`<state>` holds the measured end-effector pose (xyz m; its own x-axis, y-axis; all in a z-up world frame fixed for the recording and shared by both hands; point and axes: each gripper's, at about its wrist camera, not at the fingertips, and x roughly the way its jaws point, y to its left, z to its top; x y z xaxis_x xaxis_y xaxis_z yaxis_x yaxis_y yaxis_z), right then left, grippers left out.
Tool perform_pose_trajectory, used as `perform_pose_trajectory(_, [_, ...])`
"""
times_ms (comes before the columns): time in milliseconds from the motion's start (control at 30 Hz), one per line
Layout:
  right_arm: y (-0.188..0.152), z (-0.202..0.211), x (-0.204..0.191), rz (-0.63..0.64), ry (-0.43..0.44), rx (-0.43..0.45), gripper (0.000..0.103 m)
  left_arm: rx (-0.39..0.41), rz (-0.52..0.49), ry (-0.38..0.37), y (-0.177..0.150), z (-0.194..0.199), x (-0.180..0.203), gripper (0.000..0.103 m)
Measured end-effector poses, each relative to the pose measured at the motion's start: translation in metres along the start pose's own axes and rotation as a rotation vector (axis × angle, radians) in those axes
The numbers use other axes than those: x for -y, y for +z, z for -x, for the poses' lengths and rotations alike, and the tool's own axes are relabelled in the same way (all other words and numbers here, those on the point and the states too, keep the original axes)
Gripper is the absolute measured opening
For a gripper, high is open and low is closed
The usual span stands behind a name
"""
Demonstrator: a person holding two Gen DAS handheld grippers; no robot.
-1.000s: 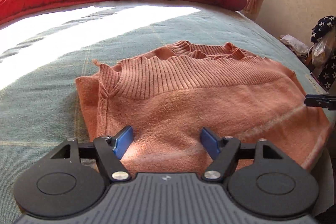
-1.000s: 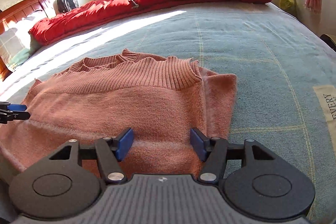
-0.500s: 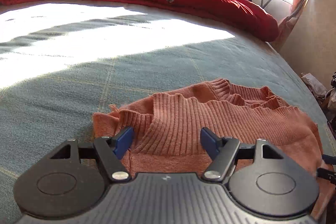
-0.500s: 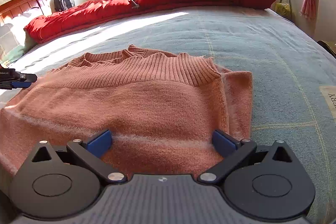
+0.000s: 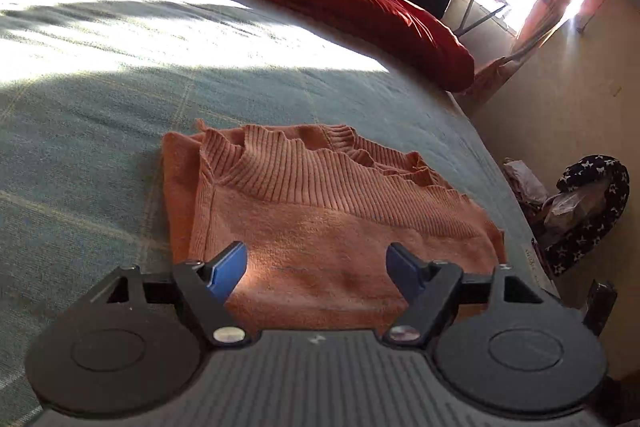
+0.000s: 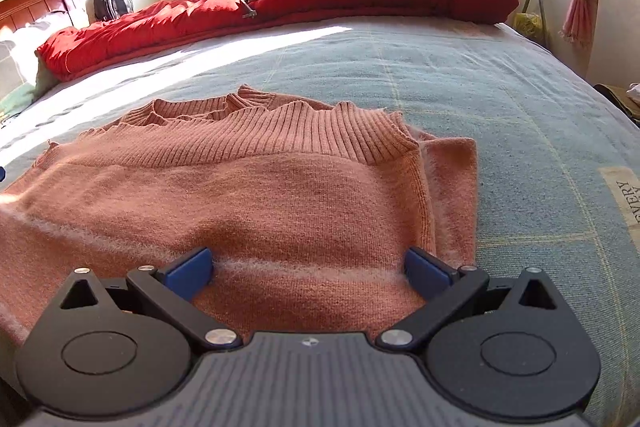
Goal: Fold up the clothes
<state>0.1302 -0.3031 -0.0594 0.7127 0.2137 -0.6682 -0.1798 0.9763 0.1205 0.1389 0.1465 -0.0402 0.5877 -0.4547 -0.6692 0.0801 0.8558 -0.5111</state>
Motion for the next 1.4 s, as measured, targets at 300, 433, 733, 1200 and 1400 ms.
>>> perform_pose_trajectory(300, [-0.002, 0.002, -0.003, 0.013, -0.013, 0.013, 0.103, 0.010, 0.002, -0.027, -0.042, 0.029, 0.019, 0.085])
perform_pose_trajectory(433, [-0.004, 0.004, -0.003, 0.021, -0.014, 0.019, 0.103, -0.015, -0.005, 0.051, -0.059, 0.020, 0.018, 0.084])
perform_pose_trajectory(733, [0.017, 0.024, 0.003, -0.066, 0.115, 0.027, 0.103, 0.098, -0.361, 0.229, -0.062, 0.020, 0.092, 0.089])
perform_pose_trajectory(1200, [0.147, -0.088, -0.010, -0.267, 0.408, -0.103, 0.103, 0.093, -0.326, 0.074, 0.000, -0.025, 0.084, 0.092])
perform_pose_trajectory(1400, [0.141, -0.146, -0.009, -0.342, 0.381, -0.163, 0.103, 0.081, -0.224, 0.043, 0.007, -0.049, 0.054, 0.095])
